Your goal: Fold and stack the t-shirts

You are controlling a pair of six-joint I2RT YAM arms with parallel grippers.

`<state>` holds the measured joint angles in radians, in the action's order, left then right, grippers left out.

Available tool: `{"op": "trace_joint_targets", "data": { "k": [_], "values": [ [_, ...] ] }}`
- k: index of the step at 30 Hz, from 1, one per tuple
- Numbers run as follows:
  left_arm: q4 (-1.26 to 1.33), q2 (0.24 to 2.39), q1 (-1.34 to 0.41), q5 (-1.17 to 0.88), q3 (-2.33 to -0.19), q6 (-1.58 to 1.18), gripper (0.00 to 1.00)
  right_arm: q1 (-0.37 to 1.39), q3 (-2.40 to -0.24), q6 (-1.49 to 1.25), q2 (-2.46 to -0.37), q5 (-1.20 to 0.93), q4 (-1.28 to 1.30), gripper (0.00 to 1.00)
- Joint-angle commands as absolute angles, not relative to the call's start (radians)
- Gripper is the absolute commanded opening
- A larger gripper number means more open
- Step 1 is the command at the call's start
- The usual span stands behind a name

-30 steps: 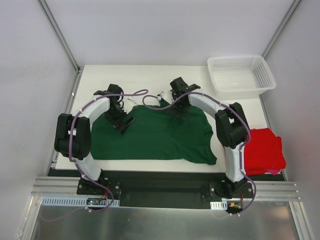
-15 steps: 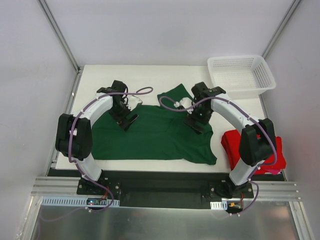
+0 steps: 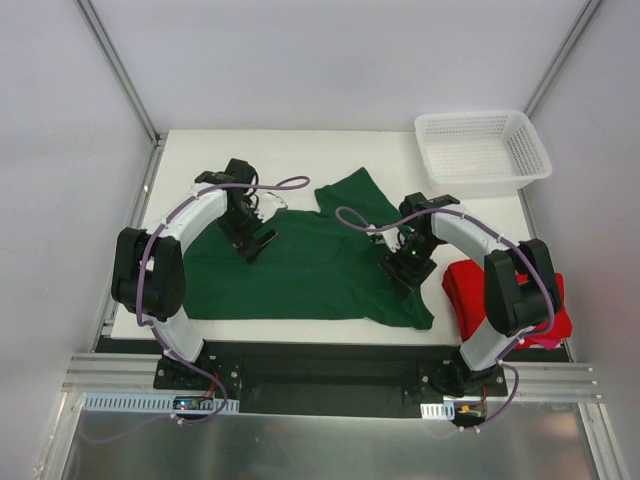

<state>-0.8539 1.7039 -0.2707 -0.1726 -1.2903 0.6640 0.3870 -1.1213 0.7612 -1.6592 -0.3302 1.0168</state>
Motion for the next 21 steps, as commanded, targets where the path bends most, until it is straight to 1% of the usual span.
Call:
{"op": "trace_joint_targets", "data": {
  "k": [1, 4, 7, 12, 21],
  "values": [
    [-0.91, 1.709, -0.294, -0.172, -1.338, 0.673, 0.99, 0.373, -1.112, 0.716, -1.623, -0.308, 1.011, 0.67],
    [-0.916, 1.71, -0.307, -0.175, -1.342, 0.661, 0.99, 0.37, -1.106, 0.716, -1.637, -0.275, 1.011, 0.64],
    [-0.914, 1.712, -0.321, -0.173, -1.344, 0.652, 0.99, 0.368, -1.103, 0.706, -1.637, -0.295, 1.011, 0.59],
    [-0.917, 1.707, -0.342, -0.17, -1.339, 0.643, 0.99, 0.368, -1.081, 0.703, -1.651, -0.236, 1.008, 0.58],
    [-0.919, 1.695, -0.348, -0.147, -1.302, 0.658, 0.99, 0.367, -1.016, 0.696, -1.556, -0.248, 1.005, 0.58]
  ]
}}
